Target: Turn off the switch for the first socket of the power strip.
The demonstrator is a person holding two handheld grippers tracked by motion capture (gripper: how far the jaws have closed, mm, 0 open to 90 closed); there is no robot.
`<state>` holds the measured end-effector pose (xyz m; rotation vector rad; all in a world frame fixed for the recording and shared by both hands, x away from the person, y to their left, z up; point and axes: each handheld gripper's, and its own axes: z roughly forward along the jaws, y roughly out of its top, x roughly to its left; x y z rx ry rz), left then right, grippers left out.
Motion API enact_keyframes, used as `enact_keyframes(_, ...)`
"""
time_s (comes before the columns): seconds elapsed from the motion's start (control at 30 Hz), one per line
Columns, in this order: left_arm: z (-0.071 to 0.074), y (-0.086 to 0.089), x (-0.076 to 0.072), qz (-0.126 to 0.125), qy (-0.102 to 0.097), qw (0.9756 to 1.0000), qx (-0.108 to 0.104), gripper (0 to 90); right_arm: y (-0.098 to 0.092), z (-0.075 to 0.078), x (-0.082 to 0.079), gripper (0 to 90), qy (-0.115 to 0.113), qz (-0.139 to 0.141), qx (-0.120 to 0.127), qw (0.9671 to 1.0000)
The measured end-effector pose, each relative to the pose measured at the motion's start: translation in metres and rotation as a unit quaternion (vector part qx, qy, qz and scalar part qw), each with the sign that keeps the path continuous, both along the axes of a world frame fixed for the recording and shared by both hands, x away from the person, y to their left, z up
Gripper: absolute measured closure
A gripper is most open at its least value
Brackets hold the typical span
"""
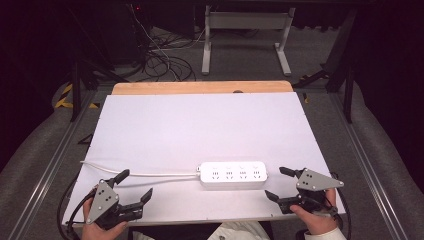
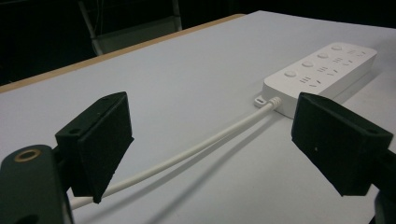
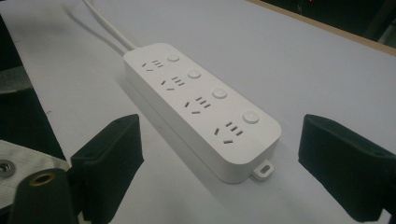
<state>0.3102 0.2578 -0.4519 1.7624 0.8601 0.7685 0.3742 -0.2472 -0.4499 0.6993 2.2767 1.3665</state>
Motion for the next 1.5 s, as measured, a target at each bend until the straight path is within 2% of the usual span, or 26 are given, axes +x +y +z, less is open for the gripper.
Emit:
enact_keyframes(0.17,0.0,0.001,0.0,0.007,-0.004,0.9999,0.009,13.0,0.0,0.001,-0.001,14.6,-0.005,0.001,-0.003,1.0)
enact_keyframes(0.43,0.001,0.002,-0.001,0.0,0.002,1.0,-0.005,11.1,0.001,0.003,-0.003,16.8,-0.007,0.006,-0.008,0.9999)
enact_keyframes(0.63,0.001,-0.001,-0.002,0.006,-0.01,0.9999,0.008,11.1,0.001,0.004,-0.003,18.7,-0.009,0.006,-0.011,0.9999)
enact_keyframes(0.83,0.002,0.0,-0.002,0.006,-0.006,1.0,0.004,11.1,0.003,0.006,-0.003,21.4,-0.006,0.01,-0.011,0.9999)
enact_keyframes(0.97,0.002,0.0,-0.003,0.01,-0.004,0.9999,0.001,11.1,0.006,0.013,-0.002,23.8,-0.004,0.013,-0.009,0.9999)
enact_keyframes(1.1,0.002,-0.001,-0.003,0.011,-0.005,0.9999,0.008,11.1,0.012,0.021,0.001,25.7,-0.002,0.021,-0.013,0.9997)
enact_keyframes(1.5,0.002,0.0,-0.003,0.012,-0.002,0.9999,0.009,11.1,0.039,0.041,0.017,27.9,-0.004,0.045,-0.026,0.9987)
